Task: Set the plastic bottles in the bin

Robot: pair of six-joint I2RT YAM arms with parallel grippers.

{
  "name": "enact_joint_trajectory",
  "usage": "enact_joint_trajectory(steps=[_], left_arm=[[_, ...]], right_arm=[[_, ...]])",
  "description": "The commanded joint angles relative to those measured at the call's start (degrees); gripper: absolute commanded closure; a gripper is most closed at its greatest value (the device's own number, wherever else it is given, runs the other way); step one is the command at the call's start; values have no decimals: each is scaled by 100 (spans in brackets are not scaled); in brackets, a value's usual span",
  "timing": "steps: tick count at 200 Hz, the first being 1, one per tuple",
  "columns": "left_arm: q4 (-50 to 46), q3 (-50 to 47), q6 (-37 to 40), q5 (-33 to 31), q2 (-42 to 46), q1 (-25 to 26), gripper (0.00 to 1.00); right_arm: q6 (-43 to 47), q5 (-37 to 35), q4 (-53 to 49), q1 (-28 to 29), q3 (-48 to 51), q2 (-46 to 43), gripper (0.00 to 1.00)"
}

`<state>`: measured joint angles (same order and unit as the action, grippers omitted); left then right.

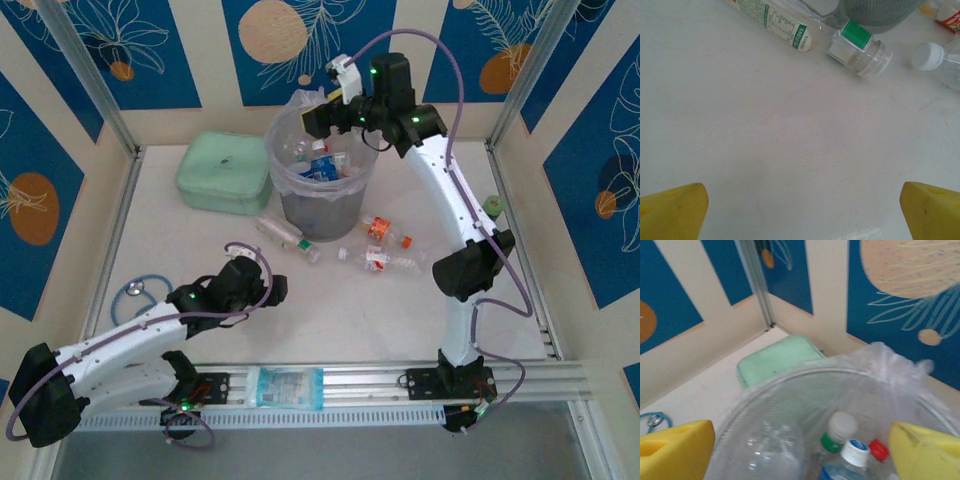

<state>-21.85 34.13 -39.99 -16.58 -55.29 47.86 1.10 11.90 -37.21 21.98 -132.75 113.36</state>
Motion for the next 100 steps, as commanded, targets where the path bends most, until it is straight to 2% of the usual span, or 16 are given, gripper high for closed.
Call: enact_joint_trajectory(steps=[1, 31, 60, 84, 100], left_arm=[[68, -65, 6, 110, 6, -66, 2], [156, -54, -26, 188, -8, -61, 3], [359, -65, -237, 286, -67, -93, 5], [343, 54, -381, 348, -308, -136, 7], [305, 138, -480, 353, -460, -158, 7]], right_arm=[[-234, -27, -279, -254, 108, 131, 17], [-383, 224, -273, -418, 288, 299, 31], [-474, 405, -163, -466, 646, 313, 38], [-585, 876, 123, -492, 1010, 187, 40], [-629, 923, 222, -497, 1085, 79, 41]])
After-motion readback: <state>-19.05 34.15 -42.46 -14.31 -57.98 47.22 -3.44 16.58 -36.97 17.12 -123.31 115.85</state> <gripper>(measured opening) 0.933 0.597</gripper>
